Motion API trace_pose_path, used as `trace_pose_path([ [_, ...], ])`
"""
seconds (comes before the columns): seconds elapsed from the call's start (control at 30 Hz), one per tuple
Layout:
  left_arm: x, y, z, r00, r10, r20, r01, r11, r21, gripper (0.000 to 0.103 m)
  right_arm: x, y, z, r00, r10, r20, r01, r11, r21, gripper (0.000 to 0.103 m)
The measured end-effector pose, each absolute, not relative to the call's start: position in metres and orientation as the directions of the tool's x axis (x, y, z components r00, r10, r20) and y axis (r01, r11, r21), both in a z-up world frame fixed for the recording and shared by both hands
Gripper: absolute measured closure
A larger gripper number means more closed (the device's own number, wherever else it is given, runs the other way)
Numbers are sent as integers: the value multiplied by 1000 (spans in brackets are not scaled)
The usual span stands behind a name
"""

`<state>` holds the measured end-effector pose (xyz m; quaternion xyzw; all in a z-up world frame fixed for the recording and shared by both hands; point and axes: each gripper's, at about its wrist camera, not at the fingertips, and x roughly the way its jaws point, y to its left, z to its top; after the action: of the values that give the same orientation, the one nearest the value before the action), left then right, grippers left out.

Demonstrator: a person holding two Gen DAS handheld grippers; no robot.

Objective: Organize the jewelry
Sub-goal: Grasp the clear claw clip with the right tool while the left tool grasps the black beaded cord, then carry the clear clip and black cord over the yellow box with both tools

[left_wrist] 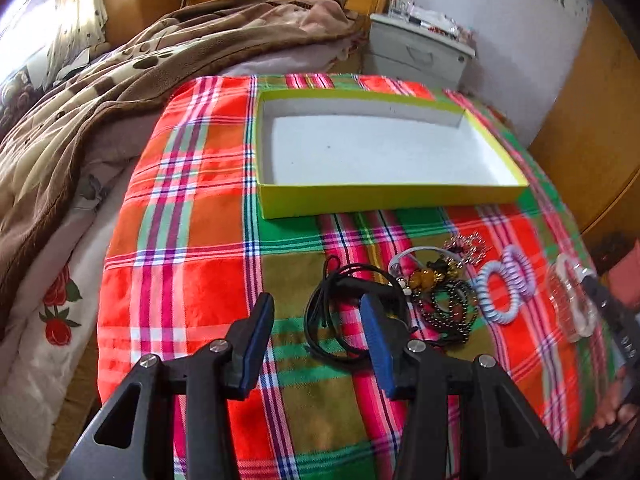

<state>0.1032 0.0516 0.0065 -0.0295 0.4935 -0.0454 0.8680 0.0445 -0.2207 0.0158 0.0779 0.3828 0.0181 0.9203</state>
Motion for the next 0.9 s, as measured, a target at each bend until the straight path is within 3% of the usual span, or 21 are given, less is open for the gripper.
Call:
trace_pose_path([
  [0.43, 115, 53, -3, 489, -101, -867, 42, 995, -92, 92, 51, -220, 16, 701, 95, -707, 29, 986, 161, 95],
  [0.53, 113, 57, 2, 502, -110, -858, 39, 994, -105, 96, 51, -219, 17, 702, 95, -706, 25, 987, 158, 95],
  [0.9, 112, 68, 9, 511, -156, -845, 27, 986, -166, 96, 52, -217, 21, 709, 90, -700, 26, 988, 153, 95],
])
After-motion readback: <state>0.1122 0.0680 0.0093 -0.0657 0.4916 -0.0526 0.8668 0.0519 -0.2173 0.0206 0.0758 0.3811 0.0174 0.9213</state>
